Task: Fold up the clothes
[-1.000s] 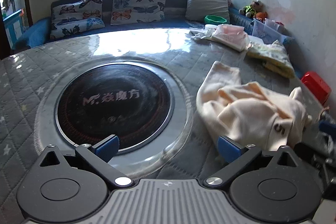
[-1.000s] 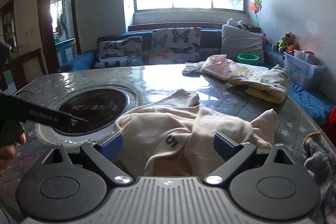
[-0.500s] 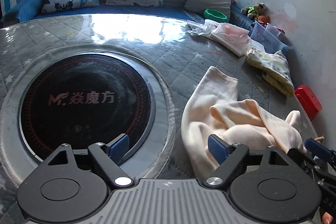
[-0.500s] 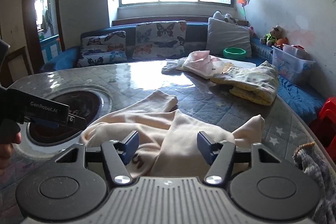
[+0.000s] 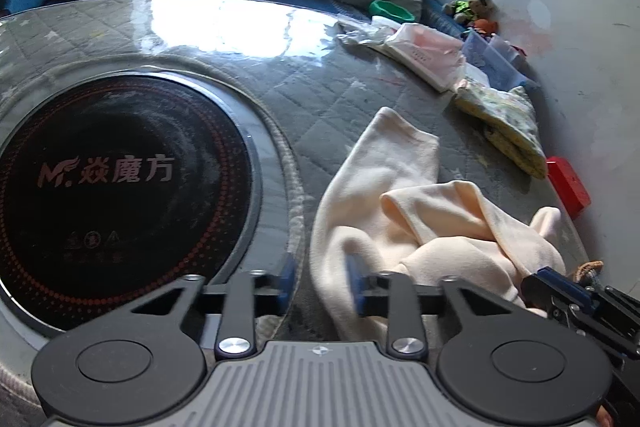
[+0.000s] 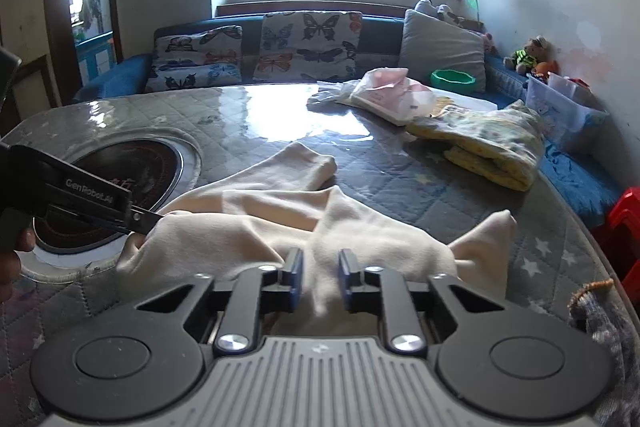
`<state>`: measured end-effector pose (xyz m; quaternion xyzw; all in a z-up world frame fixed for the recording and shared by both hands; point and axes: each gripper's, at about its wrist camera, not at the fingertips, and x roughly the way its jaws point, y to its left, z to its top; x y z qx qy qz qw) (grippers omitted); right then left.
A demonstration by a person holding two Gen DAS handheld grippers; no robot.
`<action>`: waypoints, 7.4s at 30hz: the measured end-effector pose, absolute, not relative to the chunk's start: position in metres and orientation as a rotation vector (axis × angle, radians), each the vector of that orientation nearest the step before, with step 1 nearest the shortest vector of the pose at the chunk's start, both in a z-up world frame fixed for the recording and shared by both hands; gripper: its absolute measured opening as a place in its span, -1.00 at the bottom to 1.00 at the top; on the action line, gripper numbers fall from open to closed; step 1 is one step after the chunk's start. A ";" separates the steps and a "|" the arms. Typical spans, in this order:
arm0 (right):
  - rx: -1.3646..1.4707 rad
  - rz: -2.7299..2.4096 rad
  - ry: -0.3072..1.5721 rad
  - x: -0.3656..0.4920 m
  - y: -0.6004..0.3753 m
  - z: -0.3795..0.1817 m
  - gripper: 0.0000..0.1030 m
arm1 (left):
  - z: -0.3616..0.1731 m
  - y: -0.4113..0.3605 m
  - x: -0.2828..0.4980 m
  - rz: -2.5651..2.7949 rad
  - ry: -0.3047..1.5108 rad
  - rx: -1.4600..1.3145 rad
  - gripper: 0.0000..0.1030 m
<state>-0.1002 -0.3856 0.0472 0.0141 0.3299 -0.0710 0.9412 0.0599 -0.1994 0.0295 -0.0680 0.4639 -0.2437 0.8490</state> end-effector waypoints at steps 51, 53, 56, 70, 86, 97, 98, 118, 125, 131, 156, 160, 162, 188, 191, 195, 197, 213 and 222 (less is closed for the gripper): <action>-0.138 -0.196 0.440 -0.132 -0.376 0.094 -0.96 | 0.073 -0.152 0.044 -0.429 0.715 -0.103 -0.91; -0.142 -0.192 0.407 -0.130 -0.372 0.103 -0.96 | 0.080 -0.139 0.044 -0.402 0.690 -0.113 -0.91; -0.135 -0.176 0.345 -0.129 -0.367 0.121 -0.99 | 0.094 -0.114 0.040 -0.370 0.649 -0.134 -0.91; -0.154 0.060 0.451 -0.122 -0.320 0.123 -0.83 | 0.097 -0.021 -0.041 -0.351 0.664 -0.070 -0.91; -0.078 0.273 0.702 -0.032 -0.241 0.044 -0.30 | 0.047 0.025 -0.118 -0.318 0.852 -0.138 -0.90; -0.125 0.256 0.802 -0.008 -0.213 0.015 -0.36 | 0.047 0.027 -0.124 -0.323 0.849 -0.136 -0.87; -0.129 0.253 0.811 -0.007 -0.213 0.013 -0.40 | 0.047 0.027 -0.124 -0.322 0.849 -0.134 -0.82; -0.205 0.180 0.584 -0.048 -0.239 0.050 -0.92 | 0.074 0.031 -0.109 -0.294 0.727 -0.070 -0.13; -0.199 0.032 0.459 -0.104 -0.288 0.086 -0.92 | 0.073 0.010 -0.079 -0.343 0.704 -0.046 -0.13; -0.177 -0.171 0.461 -0.160 -0.337 0.089 -0.92 | 0.067 -0.010 -0.052 -0.376 0.711 -0.021 -0.13; 0.045 -0.148 0.585 -0.151 -0.389 0.071 -0.40 | 0.028 -0.078 -0.004 -0.517 0.836 0.068 -0.12; 0.118 -0.087 0.596 -0.116 -0.391 0.065 -0.26 | 0.025 -0.087 0.001 -0.571 0.844 0.063 -0.12; 0.141 -0.069 0.607 -0.103 -0.393 0.062 -0.24 | 0.022 -0.093 0.004 -0.582 0.852 0.074 -0.15; 0.137 -0.070 0.680 -0.060 -0.391 0.033 -0.93 | 0.043 -0.116 -0.100 -1.091 0.555 0.211 -0.70; 0.114 -0.075 0.676 -0.065 -0.391 0.038 -0.85 | 0.031 -0.125 -0.104 -1.114 0.602 0.230 -0.66; 0.126 -0.012 0.633 -0.063 -0.381 0.046 -0.56 | 0.026 -0.129 -0.106 -1.125 0.618 0.230 -0.53; 0.120 0.019 0.625 -0.059 -0.372 0.046 -0.30 | 0.026 -0.126 -0.109 -1.122 0.621 0.222 -0.52; 0.003 0.027 0.730 -0.065 -0.349 0.010 -0.41 | 0.061 -0.071 -0.076 -0.855 0.675 -0.069 0.02; 0.032 0.009 0.707 -0.080 -0.357 0.010 -0.41 | 0.035 -0.082 -0.031 -0.774 0.951 -0.185 -0.02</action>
